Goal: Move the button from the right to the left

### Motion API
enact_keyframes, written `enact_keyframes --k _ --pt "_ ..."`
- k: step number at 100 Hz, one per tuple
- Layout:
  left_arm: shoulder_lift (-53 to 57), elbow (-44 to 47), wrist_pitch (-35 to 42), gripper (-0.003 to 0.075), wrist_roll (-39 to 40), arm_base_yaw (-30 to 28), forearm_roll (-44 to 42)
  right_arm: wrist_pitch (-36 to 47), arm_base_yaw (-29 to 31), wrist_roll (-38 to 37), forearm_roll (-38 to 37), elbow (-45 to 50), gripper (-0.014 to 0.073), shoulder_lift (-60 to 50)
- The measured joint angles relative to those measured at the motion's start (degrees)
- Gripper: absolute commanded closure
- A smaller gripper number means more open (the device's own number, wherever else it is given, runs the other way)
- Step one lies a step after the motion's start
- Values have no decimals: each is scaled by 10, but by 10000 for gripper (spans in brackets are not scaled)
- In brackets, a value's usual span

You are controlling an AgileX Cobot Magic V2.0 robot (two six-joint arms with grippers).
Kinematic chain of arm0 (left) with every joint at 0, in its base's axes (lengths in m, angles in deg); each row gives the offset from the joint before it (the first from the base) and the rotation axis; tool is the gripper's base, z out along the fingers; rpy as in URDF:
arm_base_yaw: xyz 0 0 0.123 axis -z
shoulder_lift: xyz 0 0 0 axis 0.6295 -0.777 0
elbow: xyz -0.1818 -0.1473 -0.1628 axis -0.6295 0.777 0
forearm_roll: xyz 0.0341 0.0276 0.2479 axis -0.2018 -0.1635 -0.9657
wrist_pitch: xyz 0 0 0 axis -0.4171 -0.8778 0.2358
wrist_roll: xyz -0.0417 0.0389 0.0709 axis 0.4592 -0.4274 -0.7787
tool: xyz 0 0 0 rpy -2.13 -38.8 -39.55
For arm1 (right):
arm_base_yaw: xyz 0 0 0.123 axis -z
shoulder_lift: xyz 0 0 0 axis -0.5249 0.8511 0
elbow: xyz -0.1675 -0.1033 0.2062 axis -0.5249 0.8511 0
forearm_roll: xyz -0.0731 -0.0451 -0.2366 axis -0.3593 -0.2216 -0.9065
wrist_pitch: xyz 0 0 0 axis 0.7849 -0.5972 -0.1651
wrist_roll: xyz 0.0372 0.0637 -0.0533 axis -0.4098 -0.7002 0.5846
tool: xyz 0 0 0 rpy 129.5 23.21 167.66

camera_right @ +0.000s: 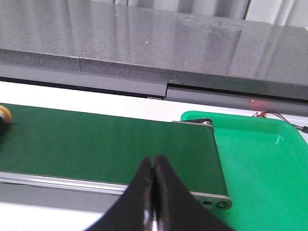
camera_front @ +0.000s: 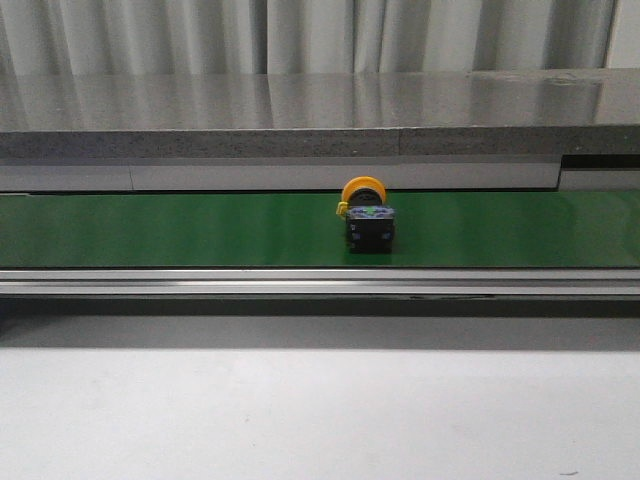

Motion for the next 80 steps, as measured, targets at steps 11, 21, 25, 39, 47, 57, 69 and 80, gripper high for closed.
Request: enact_keyframes --k 11,21,25,39,47,57,69,80 --pt "-99 -74 -57 715 0 0 5 0 0 0 0 0 662 0" --pt "-173 -131 -78 715 0 0 23 0 0 0 0 0 662 0" --pt "-200 -146 -81 715 0 0 29 0 0 0 0 0 662 0" --pt "-275 -185 -82 715 0 0 35 0 0 0 0 0 662 0" --pt "-309 -193 -82 715 0 0 37 0 0 0 0 0 662 0" --pt "-343 -193 -90 715 0 0 39 0 0 0 0 0 662 0" --pt "-371 -193 -90 702 0 0 41 0 0 0 0 0 662 0" --pt "-378 -193 -90 591 0 0 42 0 0 0 0 0 662 0"
